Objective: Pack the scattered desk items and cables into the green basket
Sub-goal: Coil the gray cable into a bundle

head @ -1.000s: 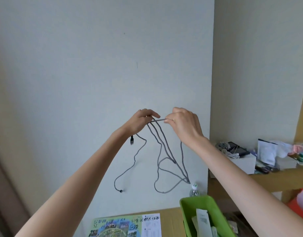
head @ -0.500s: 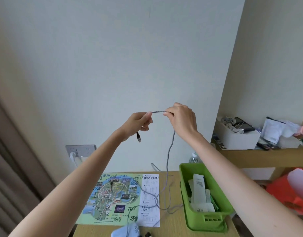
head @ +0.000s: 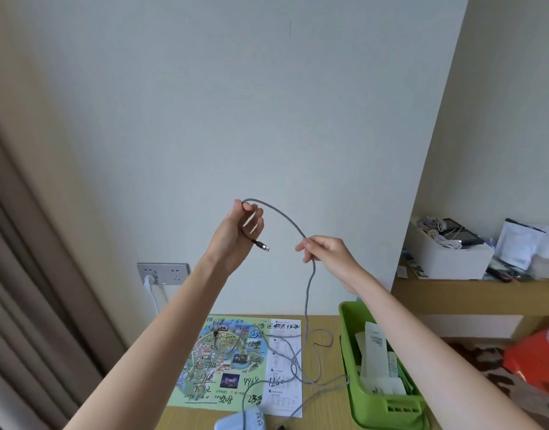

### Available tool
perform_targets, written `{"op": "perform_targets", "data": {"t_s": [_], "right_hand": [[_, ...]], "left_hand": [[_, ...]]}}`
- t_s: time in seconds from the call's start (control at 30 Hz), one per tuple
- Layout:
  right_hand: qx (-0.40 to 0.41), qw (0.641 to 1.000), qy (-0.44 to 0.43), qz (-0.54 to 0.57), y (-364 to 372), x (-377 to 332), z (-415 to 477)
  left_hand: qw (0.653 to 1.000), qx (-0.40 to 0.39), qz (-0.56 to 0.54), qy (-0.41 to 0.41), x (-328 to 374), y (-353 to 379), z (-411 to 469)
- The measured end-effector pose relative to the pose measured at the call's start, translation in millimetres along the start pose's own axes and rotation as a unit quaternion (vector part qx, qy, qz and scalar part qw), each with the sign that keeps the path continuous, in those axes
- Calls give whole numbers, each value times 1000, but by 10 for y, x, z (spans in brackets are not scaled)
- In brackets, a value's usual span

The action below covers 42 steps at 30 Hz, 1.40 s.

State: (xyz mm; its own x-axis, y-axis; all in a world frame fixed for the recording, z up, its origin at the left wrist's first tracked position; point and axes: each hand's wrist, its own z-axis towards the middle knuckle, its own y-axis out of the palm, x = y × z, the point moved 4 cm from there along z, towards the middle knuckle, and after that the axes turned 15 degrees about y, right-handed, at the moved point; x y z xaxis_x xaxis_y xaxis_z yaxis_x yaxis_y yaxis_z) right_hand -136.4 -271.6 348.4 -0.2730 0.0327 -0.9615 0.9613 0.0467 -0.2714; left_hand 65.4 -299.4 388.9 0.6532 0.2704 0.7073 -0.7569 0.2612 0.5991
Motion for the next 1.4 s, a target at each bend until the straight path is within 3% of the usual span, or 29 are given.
{"op": "perform_targets", "data": {"t_s": [0.2,0.3,0.6,0.87,0.97,1.1,1.27,1.4], "right_hand": [[-12,999,15,48,119,-46,-50],[-22,999,32,15,232,-141,-48],[-80,995,18,-55,381,-185,-80],[-56,994,29,-88,194,-224,34],[-67,995,26,-67,136,-281,73],[-90,993,-29,-75,215,-496,88],[-31,989,-102,-106,278,-676,174],[-38,992,-80,-89,308,-604,218]], "left_hand": [[993,-74,80,-42,-3,53,-141],[985,-110,109,-78,-90,123,-246],[983,-96,102,-115,-71,90,-276],[984,-61,148,-79,59,-98,-198],[963,-65,258,-30,141,-195,-162],[899,-78,429,35,145,-205,-159],[896,-126,427,8,35,-85,-257],[891,-163,424,-12,-2,-23,-307]]}}
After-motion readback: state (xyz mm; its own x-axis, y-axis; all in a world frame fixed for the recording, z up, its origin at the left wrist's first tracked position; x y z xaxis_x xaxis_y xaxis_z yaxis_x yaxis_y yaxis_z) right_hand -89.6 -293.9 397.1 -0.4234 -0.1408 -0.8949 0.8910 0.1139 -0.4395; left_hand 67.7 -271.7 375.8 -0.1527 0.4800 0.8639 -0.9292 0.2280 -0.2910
